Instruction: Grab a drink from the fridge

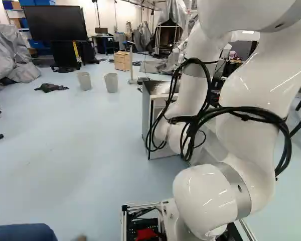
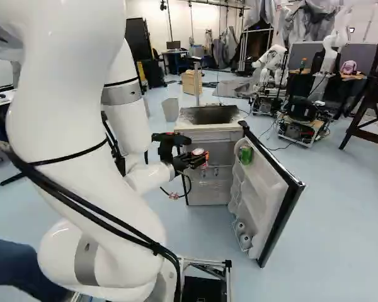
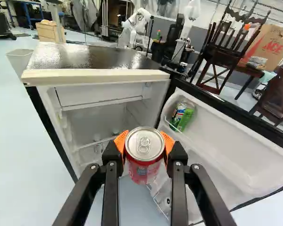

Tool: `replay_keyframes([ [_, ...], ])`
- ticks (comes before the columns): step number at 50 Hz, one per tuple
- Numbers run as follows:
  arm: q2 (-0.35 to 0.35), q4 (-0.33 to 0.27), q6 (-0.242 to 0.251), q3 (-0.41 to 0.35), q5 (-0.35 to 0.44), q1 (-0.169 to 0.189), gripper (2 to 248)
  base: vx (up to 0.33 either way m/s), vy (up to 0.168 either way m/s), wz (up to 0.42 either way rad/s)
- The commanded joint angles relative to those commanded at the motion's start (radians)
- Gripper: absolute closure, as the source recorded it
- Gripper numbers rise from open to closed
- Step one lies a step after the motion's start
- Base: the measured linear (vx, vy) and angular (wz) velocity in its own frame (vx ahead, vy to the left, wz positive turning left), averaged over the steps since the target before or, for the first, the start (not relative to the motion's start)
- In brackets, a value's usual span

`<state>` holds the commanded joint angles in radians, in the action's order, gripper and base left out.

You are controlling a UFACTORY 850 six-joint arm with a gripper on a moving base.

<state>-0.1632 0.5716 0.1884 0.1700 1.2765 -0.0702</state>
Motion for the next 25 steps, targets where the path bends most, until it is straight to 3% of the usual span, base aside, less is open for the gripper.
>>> replay_keyframes([
  [25, 0.088, -0.046, 0.0, -0.008, -0.085, 0.001, 150, 0.0, 0.0, 0.0],
])
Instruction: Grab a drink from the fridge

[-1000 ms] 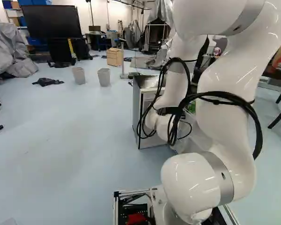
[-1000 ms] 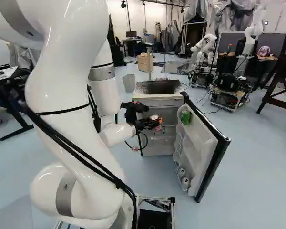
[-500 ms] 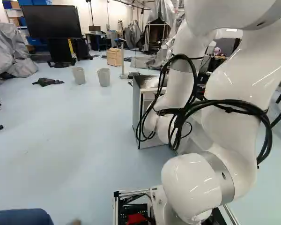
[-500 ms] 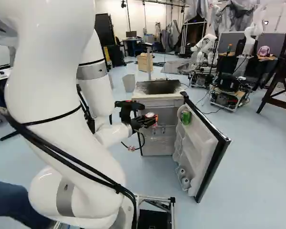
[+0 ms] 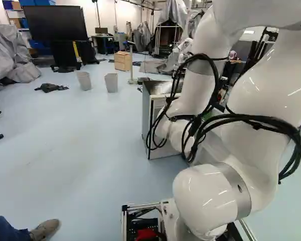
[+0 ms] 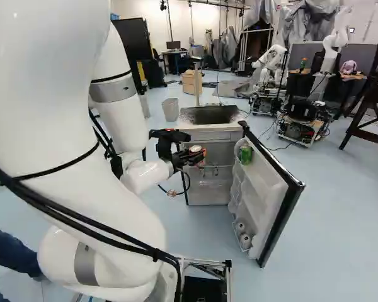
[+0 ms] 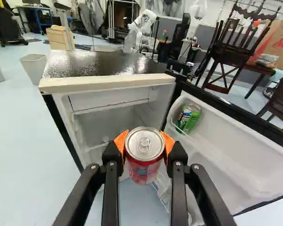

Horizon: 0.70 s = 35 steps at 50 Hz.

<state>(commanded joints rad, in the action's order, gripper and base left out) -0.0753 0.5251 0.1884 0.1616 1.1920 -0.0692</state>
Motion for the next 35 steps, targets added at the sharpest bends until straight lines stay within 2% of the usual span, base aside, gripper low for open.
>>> replay_keyframes([
  [35, 0.031, -0.096, 0.0, 0.081, -0.129, 0.005, 150, 0.0, 0.0, 0.0],
])
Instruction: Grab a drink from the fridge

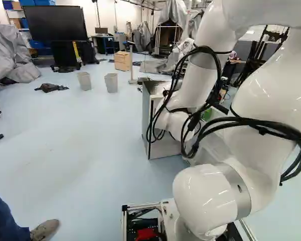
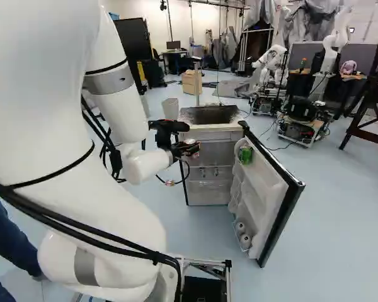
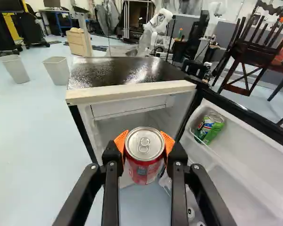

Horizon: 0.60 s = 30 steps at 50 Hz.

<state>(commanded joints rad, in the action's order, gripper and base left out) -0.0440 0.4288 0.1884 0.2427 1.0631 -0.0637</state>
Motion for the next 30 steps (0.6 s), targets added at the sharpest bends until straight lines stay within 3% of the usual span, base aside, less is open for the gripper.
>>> replay_keyframes([
  [30, -0.005, -0.081, 0.0, 0.094, -0.107, 0.005, 150, 0.0, 0.0, 0.0],
])
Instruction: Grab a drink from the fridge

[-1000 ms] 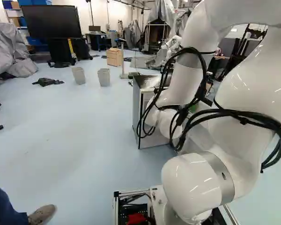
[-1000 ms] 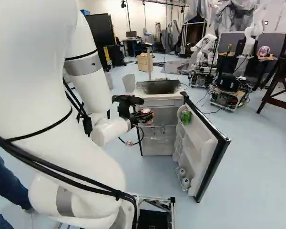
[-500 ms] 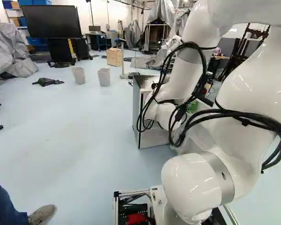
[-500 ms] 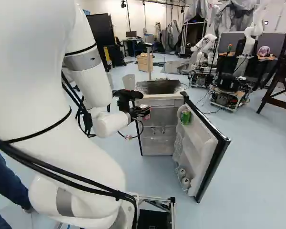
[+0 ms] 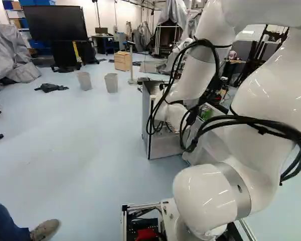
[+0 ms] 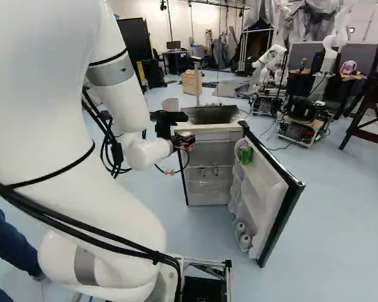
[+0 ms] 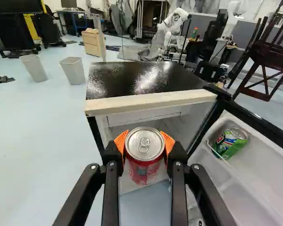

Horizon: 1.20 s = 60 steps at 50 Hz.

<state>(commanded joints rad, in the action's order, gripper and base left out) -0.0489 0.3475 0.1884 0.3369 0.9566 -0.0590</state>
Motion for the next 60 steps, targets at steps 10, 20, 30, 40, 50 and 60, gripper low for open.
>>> replay_keyframes([
  [10, -0.004, -0.023, 0.0, 0.032, -0.034, 0.001, 150, 0.0, 0.0, 0.0],
  [20, -0.009, -0.036, 0.0, 0.065, -0.052, 0.003, 150, 0.0, 0.0, 0.0],
  [30, -0.016, -0.037, 0.0, 0.1, -0.054, 0.004, 150, 0.0, 0.0, 0.0],
  [40, -0.024, -0.037, 0.0, 0.135, -0.058, 0.005, 150, 0.0, 0.0, 0.0],
  [50, -0.033, -0.037, 0.0, 0.171, -0.09, 0.007, 150, 0.0, 0.0, 0.0],
  [60, -0.044, -0.037, 0.0, 0.208, -0.13, 0.008, 150, 0.0, 0.0, 0.0],
])
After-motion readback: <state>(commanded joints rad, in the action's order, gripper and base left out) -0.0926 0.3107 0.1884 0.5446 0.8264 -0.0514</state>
